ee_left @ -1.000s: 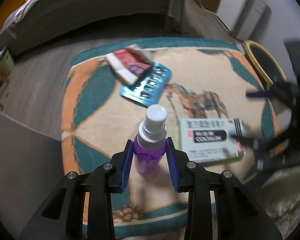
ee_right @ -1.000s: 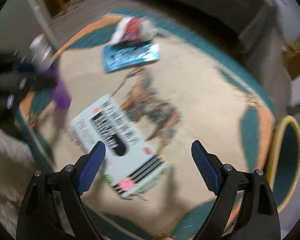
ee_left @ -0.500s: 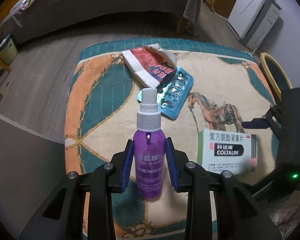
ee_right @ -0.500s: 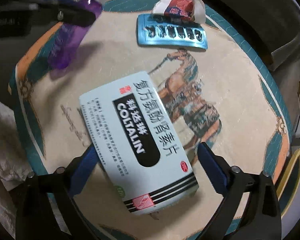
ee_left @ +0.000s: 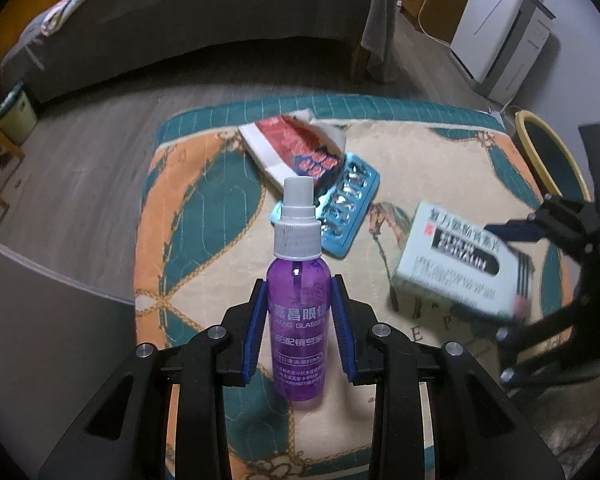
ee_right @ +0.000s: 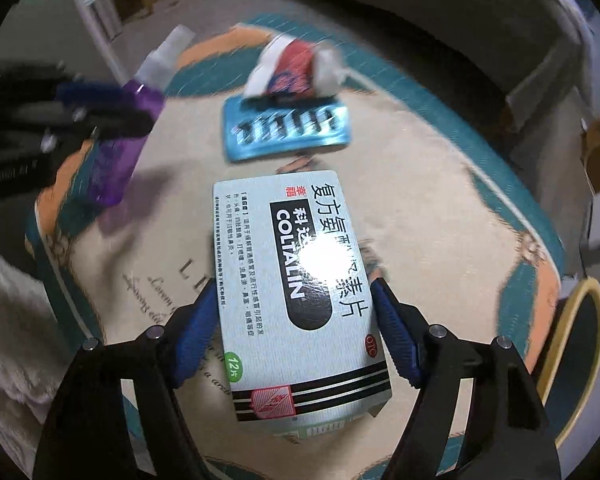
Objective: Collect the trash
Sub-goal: 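Carry the spray bottle and COLTALIN box over the bin and release both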
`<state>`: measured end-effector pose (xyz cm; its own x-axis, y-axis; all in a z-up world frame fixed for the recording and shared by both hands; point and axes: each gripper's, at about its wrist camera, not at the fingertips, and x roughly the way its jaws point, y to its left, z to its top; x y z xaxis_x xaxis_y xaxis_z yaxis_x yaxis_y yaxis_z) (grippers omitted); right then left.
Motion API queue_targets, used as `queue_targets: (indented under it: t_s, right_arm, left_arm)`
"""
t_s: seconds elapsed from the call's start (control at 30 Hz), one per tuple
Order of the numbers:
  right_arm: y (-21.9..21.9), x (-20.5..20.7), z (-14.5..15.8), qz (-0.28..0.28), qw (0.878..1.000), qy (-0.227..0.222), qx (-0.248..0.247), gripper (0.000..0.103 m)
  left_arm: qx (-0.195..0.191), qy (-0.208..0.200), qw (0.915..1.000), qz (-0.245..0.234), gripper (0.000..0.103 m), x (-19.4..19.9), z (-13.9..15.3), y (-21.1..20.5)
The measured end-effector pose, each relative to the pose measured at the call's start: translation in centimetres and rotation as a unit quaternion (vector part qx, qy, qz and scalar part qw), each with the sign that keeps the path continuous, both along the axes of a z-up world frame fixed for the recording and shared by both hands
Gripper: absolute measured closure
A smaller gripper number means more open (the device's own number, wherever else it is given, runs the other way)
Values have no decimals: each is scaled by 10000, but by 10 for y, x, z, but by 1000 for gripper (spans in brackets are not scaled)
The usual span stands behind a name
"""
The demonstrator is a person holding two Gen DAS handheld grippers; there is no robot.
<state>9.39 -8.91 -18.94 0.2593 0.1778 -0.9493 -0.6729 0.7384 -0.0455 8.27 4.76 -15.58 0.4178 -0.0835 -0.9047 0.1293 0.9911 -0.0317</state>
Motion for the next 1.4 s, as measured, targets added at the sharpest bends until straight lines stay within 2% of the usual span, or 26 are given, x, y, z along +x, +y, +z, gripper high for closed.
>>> queue_targets:
  t_s: [0.27, 0.5, 0.7, 0.8, 0.93, 1.07, 1.17, 1.23, 1.4]
  right_arm:
    - [-45, 16, 45, -741, 9947, -583, 418, 29]
    - [-92, 43, 79, -1505, 9794, -933, 971, 29]
    - [-116, 52, 105, -1806, 9674, -1260, 1251, 29]
    - [-130, 55, 113, -1932, 9628, -1387, 1282, 29]
    - [-150, 58, 125, -2136, 9540, -1546, 1428, 29]
    - [-172, 57, 135, -2288, 9457, -1784, 1468, 29]
    - [-189, 55, 133, -2405, 9423, -1881, 1372, 29]
    - [-202, 57, 130, -2498, 9413, -1850, 1316, 29]
    - [-241, 59, 124, -2876, 9321, -1786, 1287, 29]
  left_arm:
    - [157, -456, 9987, -163, 69, -3, 23, -20]
    - [101, -876, 9956, -310, 69, -2, 53, -46]
    - [209, -1175, 9896, -799, 69, 11, 90, -82]
    - [138, -1331, 9863, -964, 69, 22, 110, -96]
    - [300, -1557, 9795, -1244, 69, 40, 135, -114]
    - [300, -1745, 9759, -1278, 69, 53, 138, -126]
    - [-57, -1629, 9791, -1218, 69, 64, 127, -139]
    - [-148, -1568, 9793, -1274, 69, 71, 123, -153]
    - [-331, -1666, 9736, -1522, 69, 84, 122, -193]
